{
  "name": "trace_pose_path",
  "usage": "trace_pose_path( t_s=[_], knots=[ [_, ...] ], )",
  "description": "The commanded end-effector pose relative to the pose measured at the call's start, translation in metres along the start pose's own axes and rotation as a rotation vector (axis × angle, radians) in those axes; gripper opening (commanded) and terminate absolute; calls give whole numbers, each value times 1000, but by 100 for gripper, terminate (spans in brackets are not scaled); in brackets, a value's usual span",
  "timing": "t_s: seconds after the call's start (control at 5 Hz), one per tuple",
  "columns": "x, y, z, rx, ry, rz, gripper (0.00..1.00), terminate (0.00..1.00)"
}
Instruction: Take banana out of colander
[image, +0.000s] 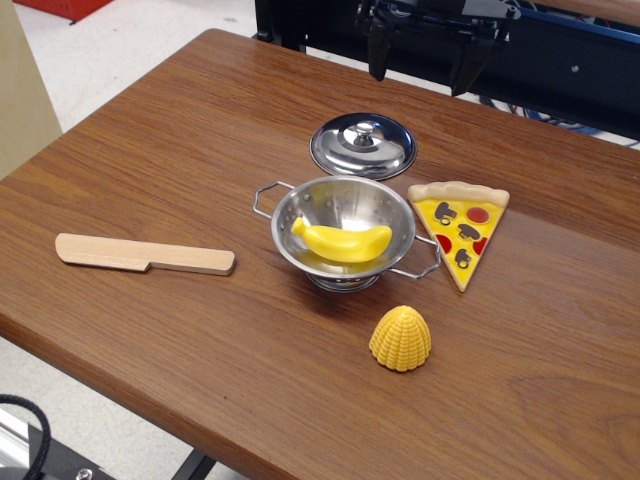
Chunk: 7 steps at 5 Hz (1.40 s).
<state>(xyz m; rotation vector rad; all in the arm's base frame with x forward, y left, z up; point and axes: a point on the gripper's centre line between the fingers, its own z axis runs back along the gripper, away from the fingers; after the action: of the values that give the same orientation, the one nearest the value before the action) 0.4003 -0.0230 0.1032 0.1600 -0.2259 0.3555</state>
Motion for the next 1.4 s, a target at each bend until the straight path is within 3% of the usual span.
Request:
trace_pose_path(
  t_s=[0.0,0.2,0.4,0.6,0.8,1.2],
  knots=[
    [0,0,0,0,0,0,100,0],
    [-26,5,9,-21,0,-255,100,0],
    [-43,18,18,-59,57,-512,100,0],
    [-56,38,22,-128,59,-756,100,0],
    [-68,47,14,-149,114,-1016,100,0],
    [-79,54,-2,-218,-4,-1498,100,0]
  ],
)
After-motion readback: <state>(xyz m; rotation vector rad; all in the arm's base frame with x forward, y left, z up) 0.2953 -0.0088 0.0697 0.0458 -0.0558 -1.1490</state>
